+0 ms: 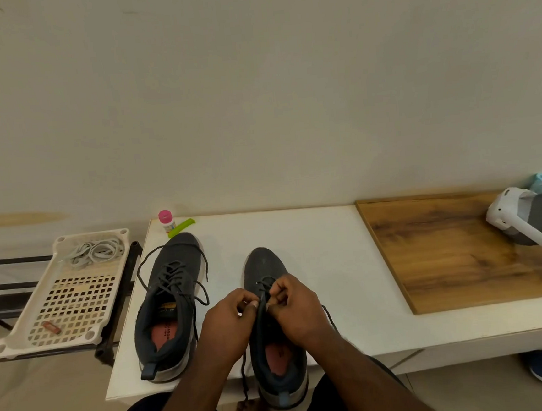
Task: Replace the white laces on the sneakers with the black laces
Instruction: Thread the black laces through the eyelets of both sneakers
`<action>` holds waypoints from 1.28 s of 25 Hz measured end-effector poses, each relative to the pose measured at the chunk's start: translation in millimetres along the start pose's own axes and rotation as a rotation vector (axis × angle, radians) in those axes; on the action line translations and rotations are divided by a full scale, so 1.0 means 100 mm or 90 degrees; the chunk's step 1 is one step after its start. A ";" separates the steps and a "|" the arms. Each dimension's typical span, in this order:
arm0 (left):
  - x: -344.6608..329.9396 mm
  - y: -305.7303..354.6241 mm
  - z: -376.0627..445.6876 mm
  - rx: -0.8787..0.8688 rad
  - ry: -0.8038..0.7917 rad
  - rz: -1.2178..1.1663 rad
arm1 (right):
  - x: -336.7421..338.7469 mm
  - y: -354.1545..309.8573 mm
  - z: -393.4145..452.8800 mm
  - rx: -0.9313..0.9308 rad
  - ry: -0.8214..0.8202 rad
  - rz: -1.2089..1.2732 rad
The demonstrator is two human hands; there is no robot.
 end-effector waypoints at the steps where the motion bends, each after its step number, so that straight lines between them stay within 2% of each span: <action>1: 0.01 0.03 -0.01 -0.002 0.014 0.022 | 0.02 -0.03 -0.01 0.004 -0.009 0.005; 3: 0.01 0.07 -0.03 0.013 0.036 0.022 | 0.09 -0.10 -0.09 0.045 0.010 -0.010; 5: 0.01 0.07 -0.04 0.033 0.039 0.011 | 0.12 -0.17 -0.25 0.141 0.047 -0.099; 6: 0.01 0.06 -0.03 0.042 0.034 0.000 | 0.07 -0.17 -0.36 0.174 0.028 -0.138; 9: -0.01 -0.01 -0.02 0.063 0.016 -0.089 | -0.18 -0.02 -0.56 0.196 -0.055 -0.234; 12: -0.01 -0.04 -0.04 0.073 0.015 -0.135 | -0.27 0.06 -0.54 0.208 -0.032 -0.245; 14: 0.05 0.00 -0.07 0.081 0.067 -0.154 | -0.26 0.05 -0.53 0.198 -0.020 -0.216; 17: 0.16 -0.04 -0.08 0.135 0.163 -0.338 | -0.23 0.09 -0.54 0.185 -0.020 -0.196; 20: 0.16 -0.08 -0.09 0.190 0.123 -0.473 | -0.24 0.10 -0.53 0.189 -0.021 -0.182; 23: 0.01 -0.01 -0.13 0.140 0.005 -0.395 | -0.26 0.13 -0.53 0.214 -0.024 -0.176; 25: -0.06 0.04 -0.13 0.089 -0.004 -0.277 | -0.26 0.12 -0.54 0.230 -0.026 -0.174; 27: -0.04 0.07 -0.13 0.073 0.052 -0.222 | -0.26 0.10 -0.54 0.234 -0.025 -0.178; 30: 0.15 0.06 -0.13 0.064 0.194 -0.307 | -0.26 0.12 -0.54 0.218 -0.026 -0.190; 32: 0.19 0.02 -0.13 0.073 0.186 -0.315 | -0.28 0.14 -0.53 0.207 -0.030 -0.194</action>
Point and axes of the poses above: each hand's wrist, its own z-axis towards the middle knuckle, its own x-axis out of the back of the hand, y = z × x, the point moved 4 cm from there along z, towards the middle knuckle, and after that the axes turned 14 degrees about z, right-handed, at the moved point
